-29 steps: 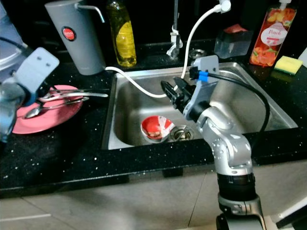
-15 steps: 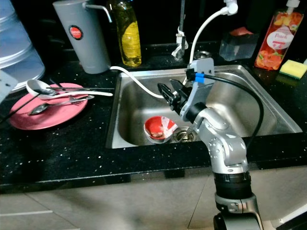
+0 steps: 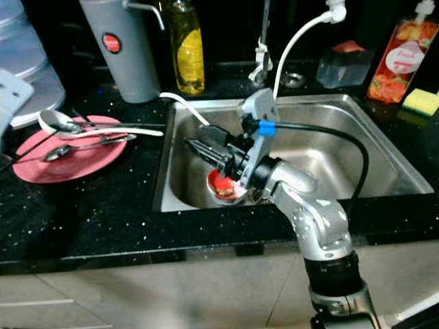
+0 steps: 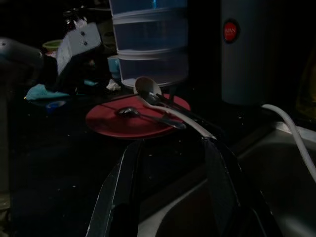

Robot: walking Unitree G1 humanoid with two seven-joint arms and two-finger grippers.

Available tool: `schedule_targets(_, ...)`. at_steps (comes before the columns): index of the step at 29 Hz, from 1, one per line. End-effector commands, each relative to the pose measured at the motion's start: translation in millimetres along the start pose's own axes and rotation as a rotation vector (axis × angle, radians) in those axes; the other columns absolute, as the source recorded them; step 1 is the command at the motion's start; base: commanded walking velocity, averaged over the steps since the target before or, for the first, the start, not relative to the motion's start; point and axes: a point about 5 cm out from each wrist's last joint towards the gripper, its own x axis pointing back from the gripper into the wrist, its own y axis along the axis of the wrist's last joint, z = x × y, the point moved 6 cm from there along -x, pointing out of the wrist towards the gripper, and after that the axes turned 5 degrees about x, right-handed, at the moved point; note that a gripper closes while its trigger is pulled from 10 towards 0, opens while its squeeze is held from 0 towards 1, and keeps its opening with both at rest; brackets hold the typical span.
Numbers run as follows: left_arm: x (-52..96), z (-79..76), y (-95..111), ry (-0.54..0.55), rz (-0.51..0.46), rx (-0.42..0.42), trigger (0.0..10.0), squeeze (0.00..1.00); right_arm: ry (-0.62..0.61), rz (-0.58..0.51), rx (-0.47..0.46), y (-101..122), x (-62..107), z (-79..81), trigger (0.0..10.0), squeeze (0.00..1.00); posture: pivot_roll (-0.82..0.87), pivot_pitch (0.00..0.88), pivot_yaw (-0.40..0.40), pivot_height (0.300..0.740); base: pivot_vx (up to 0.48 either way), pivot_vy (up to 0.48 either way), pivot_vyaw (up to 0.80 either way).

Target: Kitchen organization

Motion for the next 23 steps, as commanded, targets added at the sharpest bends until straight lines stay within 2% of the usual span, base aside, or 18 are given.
schedule_targets(1,-0.8,1.6,-6.6,0.001,0.023,-0.003,10.0,0.0,0.016,0.011,-0.005,-2.2,-2.9,4.3,10.0,0.0,0.15,0.018,0.019,0.74,0.0,0.0,0.0)
schedule_targets(5,-4.7,5.3,-17.8,0.031,0.059,-0.001,10.0,0.0,0.028,0.015,-0.002,-2.6,-3.8,6.7,10.0,0.0,0.14,0.014,0.018,0.74,0.0,0.0,0.0)
schedule_targets(13,-9.6,1.4,-23.6,0.013,0.068,0.044,10.0,0.0,0.022,0.021,0.003,-3.6,-2.0,5.6,10.0,0.0,0.13,0.014,0.017,0.74,0.0,0.0,0.0)
schedule_targets(23,-27.6,-5.7,-32.8,0.017,0.076,0.087,10.0,0.0,0.002,0.018,0.007,-1.7,-1.6,2.4,10.0,0.0,0.12,0.013,0.014,0.74,0.0,0.0,0.0)
